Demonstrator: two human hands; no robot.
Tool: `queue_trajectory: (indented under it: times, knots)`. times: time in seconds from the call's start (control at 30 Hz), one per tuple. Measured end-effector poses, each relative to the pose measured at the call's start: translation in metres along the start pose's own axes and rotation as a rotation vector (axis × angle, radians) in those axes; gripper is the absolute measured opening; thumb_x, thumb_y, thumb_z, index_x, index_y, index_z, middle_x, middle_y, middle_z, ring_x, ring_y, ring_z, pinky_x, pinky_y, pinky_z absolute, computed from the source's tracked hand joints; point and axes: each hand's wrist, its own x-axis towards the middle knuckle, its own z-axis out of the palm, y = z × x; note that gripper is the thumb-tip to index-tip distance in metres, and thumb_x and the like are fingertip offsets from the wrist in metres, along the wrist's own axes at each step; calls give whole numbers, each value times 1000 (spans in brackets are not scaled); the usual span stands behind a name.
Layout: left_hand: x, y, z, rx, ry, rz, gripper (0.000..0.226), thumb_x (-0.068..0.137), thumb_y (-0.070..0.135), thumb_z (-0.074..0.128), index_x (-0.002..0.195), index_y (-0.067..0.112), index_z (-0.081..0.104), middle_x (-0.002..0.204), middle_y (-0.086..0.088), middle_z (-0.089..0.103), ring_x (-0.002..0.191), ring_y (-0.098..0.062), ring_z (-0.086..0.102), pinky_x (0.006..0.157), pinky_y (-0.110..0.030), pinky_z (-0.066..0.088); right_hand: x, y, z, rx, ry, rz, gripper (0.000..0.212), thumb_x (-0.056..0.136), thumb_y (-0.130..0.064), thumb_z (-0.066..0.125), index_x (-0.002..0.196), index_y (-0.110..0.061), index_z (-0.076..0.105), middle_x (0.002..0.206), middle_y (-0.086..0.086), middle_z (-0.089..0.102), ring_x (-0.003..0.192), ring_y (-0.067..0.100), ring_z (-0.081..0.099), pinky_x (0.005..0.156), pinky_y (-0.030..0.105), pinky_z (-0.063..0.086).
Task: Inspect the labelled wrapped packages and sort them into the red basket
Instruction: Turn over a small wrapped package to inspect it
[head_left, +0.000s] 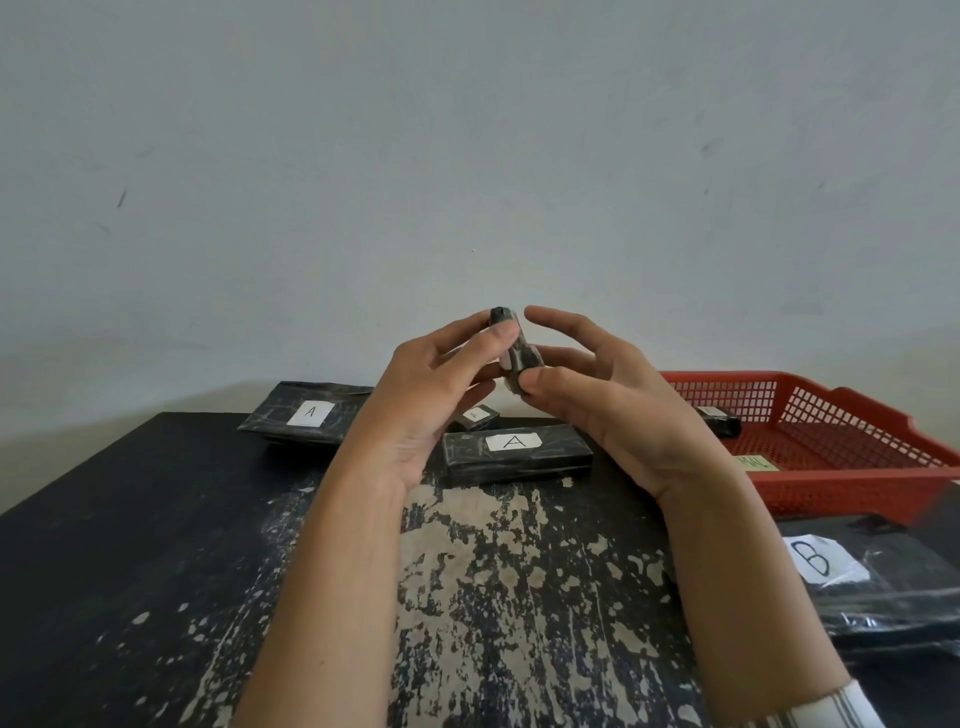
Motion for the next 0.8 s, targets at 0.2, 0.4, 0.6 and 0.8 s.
queue_trajectory:
  times: [0.2, 0.4, 0.6, 0.8]
  knots:
    - [2, -2, 0, 15, 50, 23, 45, 75, 40, 87, 115, 21, 77, 104, -2, 81, 111, -13, 73, 111, -38, 51, -1, -1, 3, -31, -10, 13, 76, 75, -32, 91, 143, -32, 57, 128, 8, 72, 111, 24, 75, 108, 45, 54]
    - [3, -4, 3, -3, 17, 47, 71, 64, 46, 93, 127, 23, 71, 109, 4, 80, 115, -12, 72, 112, -37, 49, -1, -1, 3, 14, 42, 11, 74, 73, -32, 92, 140, -30, 61, 131, 11, 70, 107, 24, 77, 108, 47, 54]
    - [2, -2, 6, 8, -32, 21, 63, 76, 61, 78, 127, 25, 72, 121, 6, 76, 122, -12, 66, 110, -35, 50, 0, -1, 2, -5, 78, 2, 70, 71, -34, 88, 136, -33, 63, 130, 6, 71, 110, 24, 76, 108, 48, 54]
    - [2, -2, 6, -27, 63, 58, 39, 74, 45, 78, 107, 23, 80, 104, 2, 80, 108, -9, 72, 105, -33, 52, -1, -2, 2, -28, 21, 1, 77, 71, -34, 90, 142, -31, 58, 132, 7, 70, 112, 24, 75, 108, 47, 54]
